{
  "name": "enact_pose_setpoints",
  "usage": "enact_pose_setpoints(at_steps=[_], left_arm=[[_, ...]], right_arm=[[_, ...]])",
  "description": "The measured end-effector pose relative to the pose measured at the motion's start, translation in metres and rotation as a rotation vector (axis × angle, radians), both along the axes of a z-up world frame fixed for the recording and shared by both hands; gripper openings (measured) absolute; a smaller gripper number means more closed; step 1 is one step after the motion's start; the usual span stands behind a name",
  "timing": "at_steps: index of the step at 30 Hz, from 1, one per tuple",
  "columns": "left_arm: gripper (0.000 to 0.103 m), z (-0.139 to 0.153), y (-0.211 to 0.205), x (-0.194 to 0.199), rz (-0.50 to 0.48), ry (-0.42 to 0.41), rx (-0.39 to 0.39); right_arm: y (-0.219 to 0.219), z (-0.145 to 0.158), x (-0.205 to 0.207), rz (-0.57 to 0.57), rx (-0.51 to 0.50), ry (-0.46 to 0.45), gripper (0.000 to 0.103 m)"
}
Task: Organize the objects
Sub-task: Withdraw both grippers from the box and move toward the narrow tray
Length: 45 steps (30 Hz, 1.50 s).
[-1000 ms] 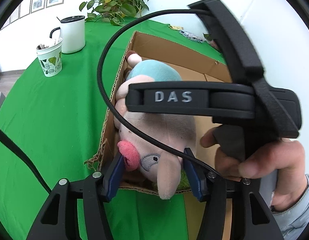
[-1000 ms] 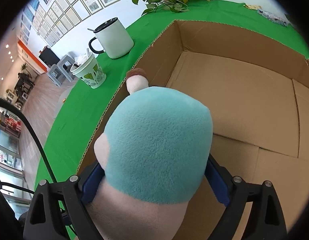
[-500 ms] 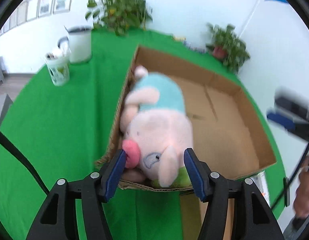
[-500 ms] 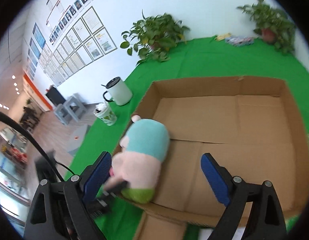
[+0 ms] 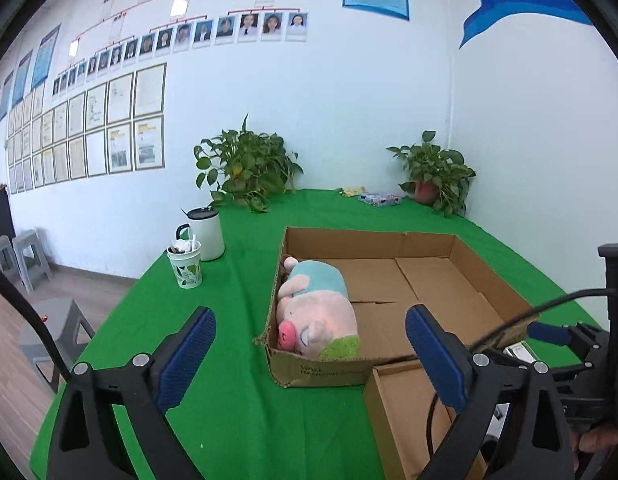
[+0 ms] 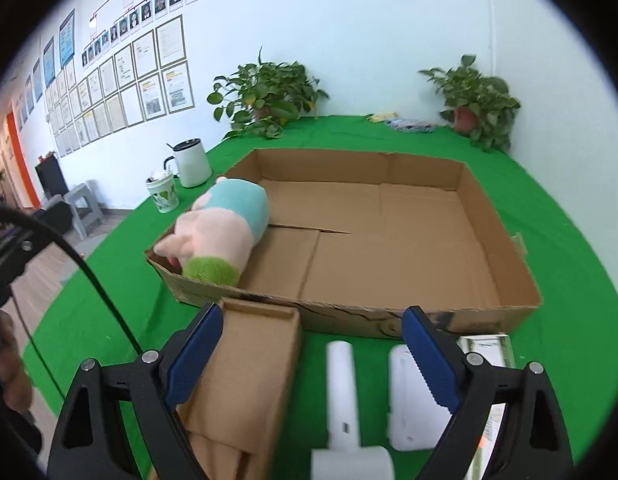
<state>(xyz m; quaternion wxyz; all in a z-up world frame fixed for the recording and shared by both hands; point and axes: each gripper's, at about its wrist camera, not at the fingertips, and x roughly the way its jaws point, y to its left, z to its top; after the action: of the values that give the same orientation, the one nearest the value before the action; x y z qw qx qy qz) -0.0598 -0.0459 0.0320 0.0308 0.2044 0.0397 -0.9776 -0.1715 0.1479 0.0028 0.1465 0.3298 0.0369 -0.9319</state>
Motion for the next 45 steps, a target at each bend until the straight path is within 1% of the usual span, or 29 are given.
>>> enact_pose_setpoints(at_steps=[3,5,7,8,9,10,11,12,13,14,15,16,17,18,19,20,21,22,25,27,30,32,36,39,41,43,45], left_arm=[[0.096,-0.006,0.009,0.014,0.001,-0.020,0.030],[0.096,-0.009,0.013,0.021,-0.010,-0.023,0.037],[0.091,-0.009,0.017,0.024,-0.015,-0.027,0.043],[0.086,-0.010,0.019,0.025,-0.026,-0.024,0.046],[0.083,-0.008,0.022,0.028,-0.042,-0.019,0.049],[0.071,-0.009,0.023,0.028,-0.052,-0.019,0.048],[0.055,-0.009,0.025,0.027,-0.064,-0.026,0.044],[0.044,-0.010,0.028,0.026,-0.082,-0.041,0.039],[0.022,-0.011,0.030,0.024,-0.101,-0.063,0.038],[0.017,-0.013,0.031,0.022,-0.114,-0.080,0.043],[0.018,-0.014,0.033,0.022,-0.122,-0.083,0.048],[0.019,-0.016,0.034,0.023,-0.119,-0.078,0.044],[0.033,-0.015,0.036,0.026,-0.106,-0.072,0.032],[0.050,-0.014,0.038,0.028,-0.090,-0.065,0.022],[0.090,-0.012,0.038,0.032,-0.079,-0.048,0.026],[0.103,-0.009,0.038,0.037,-0.076,-0.018,0.042],[0.102,-0.006,0.037,0.042,-0.078,0.013,0.062],[0.102,-0.004,0.037,0.044,-0.081,0.016,0.069],[0.102,-0.006,0.038,0.042,-0.052,-0.017,0.050],[0.102,-0.009,0.036,0.043,-0.052,-0.026,0.054],[0.102,-0.012,0.032,0.047,-0.054,-0.023,0.071],[0.102,-0.011,0.027,0.050,-0.038,-0.014,0.073],[0.102,-0.001,0.012,0.059,0.019,0.007,0.087],[0.102,0.013,-0.004,0.075,0.093,0.044,0.066],[0.102,0.024,-0.020,0.091,0.151,0.065,0.053],[0.102,0.038,-0.041,0.110,0.214,0.096,0.047],[0.102,0.051,-0.060,0.126,0.262,0.113,0.041]], right_arm=[[0.011,-0.003,0.016,-0.019,0.004,0.011,0.090],[0.014,-0.004,0.024,-0.024,0.019,0.034,0.087],[0.016,-0.004,0.027,-0.026,0.033,0.044,0.078],[0.018,-0.004,0.028,-0.032,0.034,0.044,0.075],[0.020,-0.004,0.028,-0.041,0.033,0.046,0.068],[0.022,-0.004,0.029,-0.048,0.030,0.047,0.059],[0.024,-0.004,0.030,-0.057,0.029,0.048,0.052],[0.025,-0.005,0.031,-0.067,0.032,0.049,0.036],[0.026,-0.006,0.032,-0.075,0.038,0.048,0.022],[0.026,-0.007,0.032,-0.077,0.041,0.045,0.018],[0.026,-0.007,0.032,-0.076,0.039,0.041,0.018],[0.027,-0.008,0.032,-0.078,0.042,0.041,0.018],[0.026,-0.008,0.033,-0.084,0.051,0.046,0.018],[0.025,-0.008,0.033,-0.098,0.069,0.052,0.027],[0.025,-0.009,0.034,-0.107,0.080,0.056,0.046],[0.025,-0.008,0.034,-0.112,0.082,0.062,0.058],[0.027,-0.008,0.035,-0.116,0.075,0.068,0.077],[0.029,-0.008,0.036,-0.120,0.065,0.074,0.079],[0.032,-0.007,0.039,-0.122,0.058,0.081,0.079],[0.033,-0.005,0.043,-0.106,0.054,0.095,0.079],[0.032,-0.001,0.055,-0.059,0.069,0.148,0.079],[0.030,0.003,0.065,-0.012,0.088,0.185,0.079],[0.018,0.019,0.093,0.130,0.098,0.271,0.079],[-0.003,0.028,0.112,0.245,0.104,0.316,0.079],[-0.013,0.035,0.120,0.313,0.082,0.320,0.079],[-0.026,0.042,0.134,0.404,0.058,0.321,0.079],[-0.039,0.051,0.154,0.537,0.021,0.311,0.079]])
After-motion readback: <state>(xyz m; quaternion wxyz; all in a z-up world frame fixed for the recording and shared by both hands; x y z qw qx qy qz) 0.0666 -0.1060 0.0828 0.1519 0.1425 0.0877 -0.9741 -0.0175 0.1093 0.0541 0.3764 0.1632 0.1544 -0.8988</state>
